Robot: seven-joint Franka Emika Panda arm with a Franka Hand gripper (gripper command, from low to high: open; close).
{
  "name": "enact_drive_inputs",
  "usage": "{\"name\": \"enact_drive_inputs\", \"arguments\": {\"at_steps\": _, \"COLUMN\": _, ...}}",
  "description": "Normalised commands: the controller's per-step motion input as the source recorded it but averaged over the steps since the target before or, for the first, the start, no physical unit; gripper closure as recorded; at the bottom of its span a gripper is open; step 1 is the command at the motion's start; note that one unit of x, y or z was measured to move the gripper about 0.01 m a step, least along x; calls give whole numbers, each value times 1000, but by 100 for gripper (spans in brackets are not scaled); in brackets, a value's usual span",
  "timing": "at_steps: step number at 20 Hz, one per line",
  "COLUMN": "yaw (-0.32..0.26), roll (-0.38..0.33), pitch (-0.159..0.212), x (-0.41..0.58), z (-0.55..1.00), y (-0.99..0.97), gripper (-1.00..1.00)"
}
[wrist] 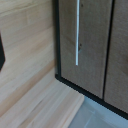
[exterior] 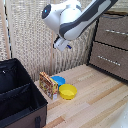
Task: Kindly move your gripper toward the top drawer's handle. With caution, hold the handle robustly using your gripper and pull open the top drawer. Let the handle go. Relocate your gripper to the bowl placed in the background. Gently hold the bowl using your gripper. Bring the gripper and the bowl to the ajar drawer. Softly release the bowl into it.
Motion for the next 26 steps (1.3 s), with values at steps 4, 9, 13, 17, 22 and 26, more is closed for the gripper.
{"name": "enact_drive_inputs", "arguments": {"at_steps": 4, "yaw": 0, "roll": -119, "pitch": 34, "x": -29, "z": 767, "y": -320, "gripper": -100}}
{"name": "enact_drive_inputs", "arguments": {"at_steps": 9, "yaw": 0, "roll": -185, "pitch": 9, "x": -174, "z": 257, "y": -604, "gripper": -100}}
{"name": "enact_drive_inputs", "arguments": {"at_steps": 13, "yaw": 0, "roll": -266, "pitch": 8, "x": -101, "z": 21, "y": -675, "gripper": -100}}
{"name": "enact_drive_inputs", "arguments": {"at_steps": 17, "yaw": 0, "roll": -276, "pitch": 10, "x": -28, "z": 0, "y": -642, "gripper": -100}}
{"name": "enact_drive_inputs", "arguments": {"at_steps": 22, "yaw": 43, "roll": -245, "pitch": 24, "x": -2, "z": -165, "y": -622, "gripper": -100}}
{"name": "enact_drive_inputs", "arguments": {"at_steps": 26, "yaw": 74, "roll": -207, "pitch": 52, "x": -39, "z": -214, "y": -505, "gripper": -100}}
